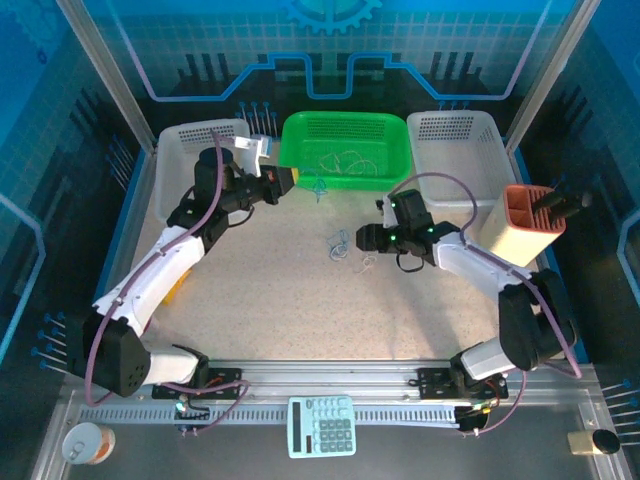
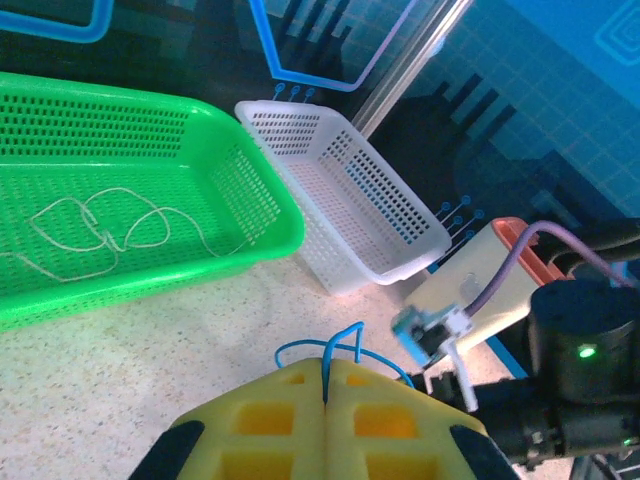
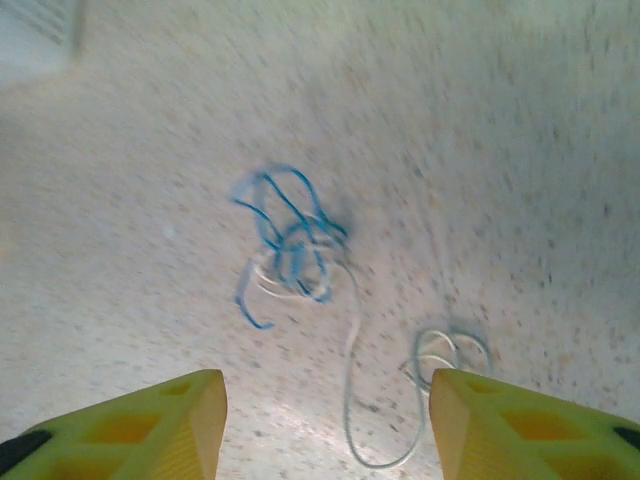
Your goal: Untangle the cables
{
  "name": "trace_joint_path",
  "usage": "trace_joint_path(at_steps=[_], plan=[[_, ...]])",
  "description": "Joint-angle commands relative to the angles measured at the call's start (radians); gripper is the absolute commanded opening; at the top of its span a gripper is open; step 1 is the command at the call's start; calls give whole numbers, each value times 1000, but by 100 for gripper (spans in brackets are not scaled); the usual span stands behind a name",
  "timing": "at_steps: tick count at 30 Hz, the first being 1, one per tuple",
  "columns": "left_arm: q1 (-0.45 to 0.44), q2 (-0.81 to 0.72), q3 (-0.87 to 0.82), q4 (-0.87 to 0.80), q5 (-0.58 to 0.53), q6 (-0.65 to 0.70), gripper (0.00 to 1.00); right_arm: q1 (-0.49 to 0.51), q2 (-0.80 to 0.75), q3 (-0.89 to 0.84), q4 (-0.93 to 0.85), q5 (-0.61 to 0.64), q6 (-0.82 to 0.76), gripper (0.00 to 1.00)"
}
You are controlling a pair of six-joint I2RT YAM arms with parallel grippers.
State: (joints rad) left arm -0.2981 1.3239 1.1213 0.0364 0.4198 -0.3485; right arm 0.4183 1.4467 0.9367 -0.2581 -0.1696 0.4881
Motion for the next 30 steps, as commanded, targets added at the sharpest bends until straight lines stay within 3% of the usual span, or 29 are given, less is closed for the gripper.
trace_joint_path(at_steps=[1,6,16,30], plan=[[-1,-14,-21,68,63,-25,0,2,-69,66,-91,-10,-26,57],[-18,-14,-47,107,91,-42,0,-30,-146,123,-109,-24,-11,64],[-111,2,-59,123,115,-38,0,-46,-175,237,-17,-200,-45,78],[-183,54,-22,124,128,-40,0,37,-98,270,35,-212,-62,77]])
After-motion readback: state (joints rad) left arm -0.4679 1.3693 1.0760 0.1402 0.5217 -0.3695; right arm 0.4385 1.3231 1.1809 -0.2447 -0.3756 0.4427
